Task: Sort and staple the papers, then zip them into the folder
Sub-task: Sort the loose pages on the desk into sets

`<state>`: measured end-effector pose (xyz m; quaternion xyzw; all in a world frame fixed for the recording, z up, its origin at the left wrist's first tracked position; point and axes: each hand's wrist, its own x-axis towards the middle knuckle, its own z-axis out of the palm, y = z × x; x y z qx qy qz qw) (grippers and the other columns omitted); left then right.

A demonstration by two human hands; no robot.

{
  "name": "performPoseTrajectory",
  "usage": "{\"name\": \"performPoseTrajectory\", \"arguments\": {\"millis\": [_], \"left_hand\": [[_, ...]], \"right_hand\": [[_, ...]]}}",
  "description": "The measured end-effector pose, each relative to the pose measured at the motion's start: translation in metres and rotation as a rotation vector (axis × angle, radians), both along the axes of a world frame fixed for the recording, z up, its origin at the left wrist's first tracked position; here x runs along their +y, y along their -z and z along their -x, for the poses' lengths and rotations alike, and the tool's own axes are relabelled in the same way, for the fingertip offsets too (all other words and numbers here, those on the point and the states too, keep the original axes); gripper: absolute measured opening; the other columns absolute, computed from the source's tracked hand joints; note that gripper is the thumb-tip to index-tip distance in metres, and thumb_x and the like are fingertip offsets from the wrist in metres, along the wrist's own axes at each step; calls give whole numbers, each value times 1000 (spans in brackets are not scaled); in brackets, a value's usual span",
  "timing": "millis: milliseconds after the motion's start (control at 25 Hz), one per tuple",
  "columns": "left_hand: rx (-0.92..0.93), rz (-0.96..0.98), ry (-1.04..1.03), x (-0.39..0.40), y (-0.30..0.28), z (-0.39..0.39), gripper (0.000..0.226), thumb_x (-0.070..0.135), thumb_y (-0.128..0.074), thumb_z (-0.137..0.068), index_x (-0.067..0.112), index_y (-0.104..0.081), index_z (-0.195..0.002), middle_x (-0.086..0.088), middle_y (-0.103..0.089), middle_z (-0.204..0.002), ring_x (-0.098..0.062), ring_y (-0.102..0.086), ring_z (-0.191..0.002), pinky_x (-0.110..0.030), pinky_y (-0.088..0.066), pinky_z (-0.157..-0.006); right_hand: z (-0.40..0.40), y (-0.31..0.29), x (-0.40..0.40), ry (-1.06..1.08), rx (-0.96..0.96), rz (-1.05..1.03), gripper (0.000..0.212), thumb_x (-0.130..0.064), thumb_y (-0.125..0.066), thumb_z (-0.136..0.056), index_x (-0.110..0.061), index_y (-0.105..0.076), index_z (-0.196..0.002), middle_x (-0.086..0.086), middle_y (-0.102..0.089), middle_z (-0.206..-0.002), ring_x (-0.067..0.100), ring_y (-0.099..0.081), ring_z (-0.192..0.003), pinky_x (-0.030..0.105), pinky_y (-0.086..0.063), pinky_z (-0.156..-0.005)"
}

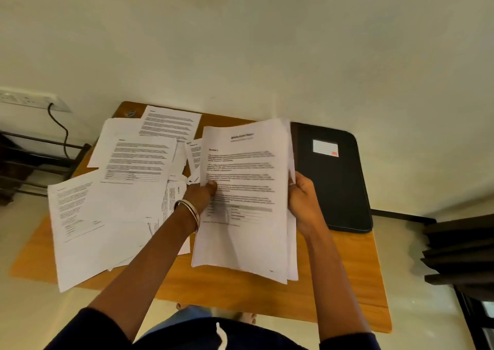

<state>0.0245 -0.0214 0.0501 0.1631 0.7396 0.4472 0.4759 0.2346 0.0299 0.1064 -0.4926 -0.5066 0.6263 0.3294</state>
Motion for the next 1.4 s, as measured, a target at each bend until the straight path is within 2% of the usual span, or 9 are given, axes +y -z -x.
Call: {"name": "performPoseTrajectory", "arguments": {"millis": [160,240,400,560,680,880,1000,1200,1400], "left_hand": [[320,-121,-25,-17,-12,16,39,27,-53,-93,6,-55,-126,-14,-63,-115,-32,-58,-104,-38,-48,-91],[462,-300,-13,-17,-18,20,44,22,-55,-92,13,-46,-134,-10,-61,-120,-24,-61,-99,-28,-51,-84],[520,-586,-46,-9,-25,28,76,7,-61,-88,38,-15,-141,-9,-59,-122,-11,-66,-75,-11,-51,-61],[600,-409,-35,-11,-13,24,43,6,-55,-90,0,-40,-130,-19,-64,-103,-30,-62,-82,-29,-54,-72],[612,-274,108,-16,11,24,51,-1,-52,-89,0,-35,-137,-19,-60,-118,-34,-60,-103,-33,-49,-84],[650,-219,211,-9,11,33,36,0,-44,-93,0,-41,-129,-20,-60,-117,-36,-61,-100,-30,-49,-80],[504,-308,240,-11,5,49,37,8,-44,-96,1,-43,-132,-4,-58,-119,-21,-60,-98,-9,-46,-77],[-372,-263,-14,-31,12,74,27,4,-56,-89,9,-62,-115,-12,-67,-112,-33,-64,-102,-41,-56,-78],[-52,-66,-165,-55,34,90,29,-4,-57,-87,3,-61,-115,-16,-63,-115,-37,-60,-105,-47,-48,-93]], "right_hand": [[17,3,-7,45,23,76,49,-56,-42,-89,-20,-60,-117,3,-72,-105,19,-70,-94,36,-58,-78],[24,3,-9,52,-57,-68,24,-34,-54,-93,-24,-56,-114,-1,-69,-111,16,-69,-97,37,-59,-81],[42,8,-11,231,-156,-319,32,-14,-57,-93,-16,-48,-124,-10,-63,-113,4,-63,-101,31,-58,-84],[46,34,-20,210,-246,-409,42,-14,-53,-95,-17,-39,-135,-3,-57,-124,8,-57,-111,27,-54,-89],[50,58,-26,137,-397,-278,47,-5,-54,-93,-17,-35,-135,7,-52,-132,17,-50,-119,43,-49,-99],[57,62,-20,197,-491,-299,37,-7,-53,-94,-8,-43,-130,10,-54,-130,25,-53,-119,42,-48,-98],[57,52,-9,223,-431,-332,26,-9,-51,-95,-7,-48,-121,5,-58,-123,16,-56,-109,38,-51,-92],[65,66,9,1,-460,-223,25,-9,-49,-97,-12,-53,-122,0,-58,-122,17,-56,-107,33,-49,-95],[80,96,23,-346,-429,-43,23,-16,-49,-98,-19,-61,-118,2,-62,-125,26,-60,-113,34,-48,-96]]}}
